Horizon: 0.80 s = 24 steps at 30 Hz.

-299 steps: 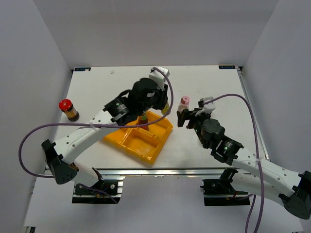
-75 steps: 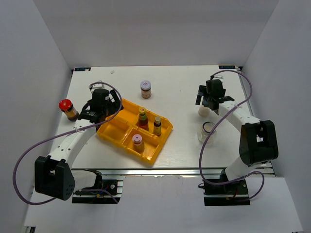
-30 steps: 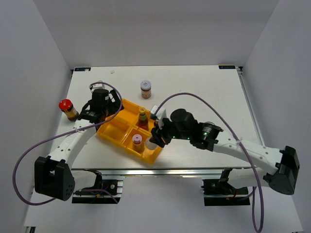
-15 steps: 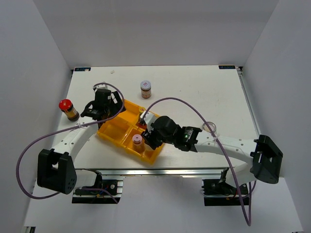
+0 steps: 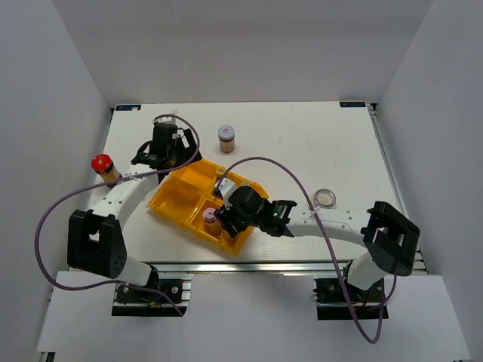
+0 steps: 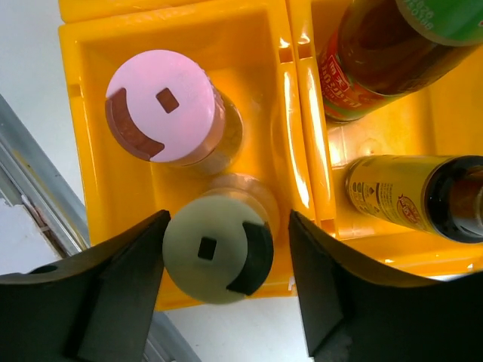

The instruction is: Organize the condiment bottles

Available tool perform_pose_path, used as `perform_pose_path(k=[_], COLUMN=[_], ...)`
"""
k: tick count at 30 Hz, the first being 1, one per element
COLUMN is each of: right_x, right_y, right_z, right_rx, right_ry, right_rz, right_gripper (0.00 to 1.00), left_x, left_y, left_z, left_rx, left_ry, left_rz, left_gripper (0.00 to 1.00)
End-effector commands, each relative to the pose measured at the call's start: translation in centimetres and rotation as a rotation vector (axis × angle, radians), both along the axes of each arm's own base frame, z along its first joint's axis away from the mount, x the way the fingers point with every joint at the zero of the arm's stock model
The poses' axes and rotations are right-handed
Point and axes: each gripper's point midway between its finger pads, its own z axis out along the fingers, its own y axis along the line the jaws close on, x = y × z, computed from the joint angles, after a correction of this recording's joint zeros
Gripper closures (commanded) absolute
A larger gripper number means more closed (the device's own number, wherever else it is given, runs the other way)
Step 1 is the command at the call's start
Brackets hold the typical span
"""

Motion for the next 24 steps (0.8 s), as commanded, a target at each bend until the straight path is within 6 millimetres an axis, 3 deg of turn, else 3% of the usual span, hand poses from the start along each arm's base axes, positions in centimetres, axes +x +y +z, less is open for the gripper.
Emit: perform_pose_path(k=[1, 5, 8, 12, 13, 15, 17, 18, 19, 20, 21, 23, 24], right_x=[0.3, 0.2, 0.0, 0.4, 0.7, 1.7, 3.1, 3.5, 3.9, 4.7, 5.1, 5.9, 6.2], right_y=[0.1, -0.3, -0.7, -2.4, -3.2, -5.0, -7.6, -8.7, -10.4, -11.8, -13.0, -15.7, -16.5], right_z=[1.1, 4.1, 6.7, 9.7, 11.1, 11.5, 13.6, 13.3, 14.6, 15.0, 14.3, 15.0, 14.9], right_rx=[0.027, 0.088, 0.153, 0.204, 0.228, 0.233, 0.288, 0.288, 0.324, 0.344, 0.339, 0.387, 0.393], right_ry=[-0.016, -0.045, -0.067, -0.118, -0.142, -0.160, -0.194, -0.199, -0.230, -0.236, -0.236, -0.245, -0.242], right_rz=[-0.025, -0.035, -0.038, -0.078, -0.100, -0.162, -0.266, -0.303, -0.360, -0.420, -0.458, -0.546, -0.574], right_gripper=[0.30, 0.22, 0.11, 0.11, 0.11, 0.10, 0.10, 0.11, 0.11, 0.11, 0.11, 0.11, 0.11], left_x=[1.6, 3.1, 4.5, 6.3, 6.9, 7.6, 9.0, 9.2, 9.5, 10.0, 10.3, 10.2, 10.9], left_y=[-1.0, -1.8, -2.3, -3.3, -4.1, -5.1, -6.4, -6.8, -7.3, -8.7, -9.4, -11.2, -12.0], left_z=[1.7, 1.7, 2.0, 2.9, 4.0, 3.7, 4.1, 3.9, 3.9, 5.2, 4.0, 3.6, 4.8], left_rx=[-0.021, -0.023, -0.017, -0.016, -0.038, -0.038, -0.019, -0.007, 0.003, 0.019, 0.037, 0.076, 0.085], left_ry=[-0.041, -0.035, -0.038, -0.054, -0.077, -0.070, -0.078, -0.065, -0.062, -0.096, -0.070, -0.061, -0.090], left_rz=[-0.045, -0.078, -0.097, -0.135, -0.167, -0.201, -0.233, -0.246, -0.261, -0.296, -0.319, -0.380, -0.397], left_gripper=[0.02, 0.02, 0.02, 0.02, 0.02, 0.02, 0.02, 0.02, 0.02, 0.02, 0.02, 0.02, 0.02])
